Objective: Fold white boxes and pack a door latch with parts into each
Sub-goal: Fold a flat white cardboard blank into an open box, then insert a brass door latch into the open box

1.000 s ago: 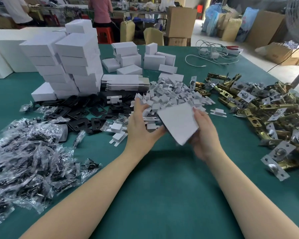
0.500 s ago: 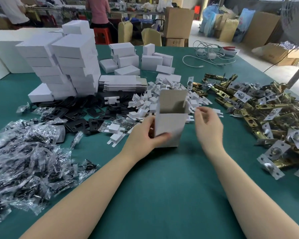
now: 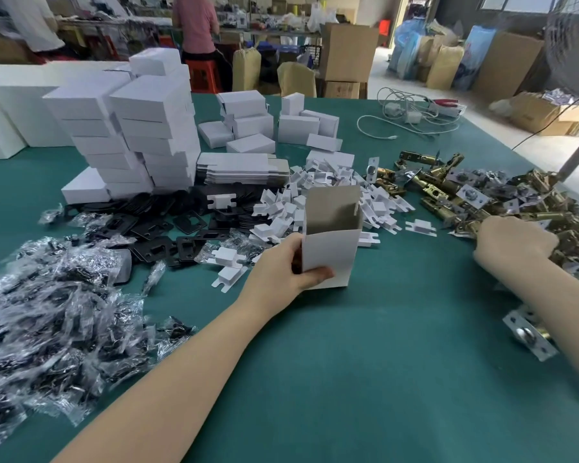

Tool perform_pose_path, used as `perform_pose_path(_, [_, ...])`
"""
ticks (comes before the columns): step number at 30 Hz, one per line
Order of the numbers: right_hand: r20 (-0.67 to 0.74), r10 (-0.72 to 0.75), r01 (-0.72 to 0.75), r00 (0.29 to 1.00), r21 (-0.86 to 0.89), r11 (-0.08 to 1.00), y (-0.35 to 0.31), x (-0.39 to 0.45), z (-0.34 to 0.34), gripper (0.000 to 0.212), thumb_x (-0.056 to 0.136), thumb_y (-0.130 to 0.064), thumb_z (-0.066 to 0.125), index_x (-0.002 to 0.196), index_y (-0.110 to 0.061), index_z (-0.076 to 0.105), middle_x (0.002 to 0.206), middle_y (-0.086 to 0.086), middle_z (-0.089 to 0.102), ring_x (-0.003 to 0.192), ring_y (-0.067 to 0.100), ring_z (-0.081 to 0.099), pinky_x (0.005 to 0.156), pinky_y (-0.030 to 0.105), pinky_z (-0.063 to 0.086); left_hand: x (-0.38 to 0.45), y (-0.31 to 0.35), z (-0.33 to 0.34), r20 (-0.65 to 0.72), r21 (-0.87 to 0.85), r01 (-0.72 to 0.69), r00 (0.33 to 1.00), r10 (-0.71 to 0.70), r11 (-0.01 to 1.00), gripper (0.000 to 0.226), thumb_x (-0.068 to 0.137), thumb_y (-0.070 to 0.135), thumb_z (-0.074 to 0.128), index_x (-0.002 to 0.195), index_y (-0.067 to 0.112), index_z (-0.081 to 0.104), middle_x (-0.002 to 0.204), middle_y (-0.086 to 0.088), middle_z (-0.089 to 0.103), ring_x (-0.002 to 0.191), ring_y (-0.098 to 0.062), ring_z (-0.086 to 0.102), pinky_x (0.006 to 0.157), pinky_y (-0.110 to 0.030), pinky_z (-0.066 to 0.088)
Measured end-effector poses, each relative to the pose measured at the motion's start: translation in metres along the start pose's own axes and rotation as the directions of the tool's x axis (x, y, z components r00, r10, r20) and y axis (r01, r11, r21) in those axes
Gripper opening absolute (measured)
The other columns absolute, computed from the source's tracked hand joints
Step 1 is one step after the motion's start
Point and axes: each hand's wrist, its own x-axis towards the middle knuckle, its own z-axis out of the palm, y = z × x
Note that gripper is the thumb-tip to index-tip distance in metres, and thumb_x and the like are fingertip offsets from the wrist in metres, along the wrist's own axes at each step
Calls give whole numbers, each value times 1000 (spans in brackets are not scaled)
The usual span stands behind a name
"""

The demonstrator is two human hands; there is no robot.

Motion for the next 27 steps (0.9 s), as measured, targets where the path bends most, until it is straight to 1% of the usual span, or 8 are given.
perform_pose_path(3, [-3,21,-21,1000,-31,999,4,-3,5,9,83,-5,62,76,-9,59,74,4,60,72,23,53,68,29,35,0,2,0,-10,-9,14,1000,-14,1000,44,68,48,76,100,65,50,96,27,68,89,3,65,84,-29,55])
perform_pose_path(6, [-51,-9,12,999,61,998,10,1,11,17,86,-15,66,74,-9,56,72,6,60,72,25,57,64,29,37,0,3,-1,-2,2,3,1000,-3,1000,48,68,50,74,96,75,45,96,36,64,86,7,64,80,-21,54])
perform_pose_path(10, [-170,16,29,985,256,966,13,6,7,29,88,-23,67,98,-3,50,68,11,56,62,24,51,57,30,36,0,2,-1,-7,-22,-6,1000,6,1000,49,71,47,76,97,74,45,97,38,63,87,9,63,80,-19,52])
perform_pose_path(15, [-345,-33,192,938,439,878,13,11,1,21,86,-26,65,98,-11,55,75,8,58,67,28,52,58,31,40,-1,2,0,-8,-43,-13,1000,12,999,45,67,50,73,99,69,47,96,37,64,88,9,64,78,-15,52])
perform_pose_path(18, [-453,-112,302,884,373,877,12,13,3,24,91,-27,62,110,-12,59,78,6,59,69,29,54,57,32,43,-1,2,0,-13,-96,-22,1000,21,995,43,69,47,72,102,60,49,97,31,66,86,4,67,74,-12,52])
perform_pose_path(22, [-521,-212,364,827,208,908,13,15,-4,29,94,-37,62,107,-12,65,89,13,68,76,34,64,58,34,48,1,1,0,-58,-243,-57,997,45,968,43,73,38,74,108,51,54,102,11,70,91,-12,69,80,-24,56])
perform_pose_path(25, [-481,-210,429,851,406,807,13,11,-31,28,90,-42,66,102,-17,68,95,11,69,82,33,63,65,42,56,1,1,-2,-70,-293,-78,996,60,953,38,75,38,74,108,49,58,101,11,70,95,-16,68,82,-27,57])
perform_pose_path(27, [-475,-289,528,831,512,677,14,2,-58,23,86,-43,70,95,-22,68,83,-1,67,74,21,62,63,33,52,3,0,-3,-71,-298,-87,995,68,951,34,77,37,74,105,50,61,102,12,72,96,-13,68,80,-23,55])
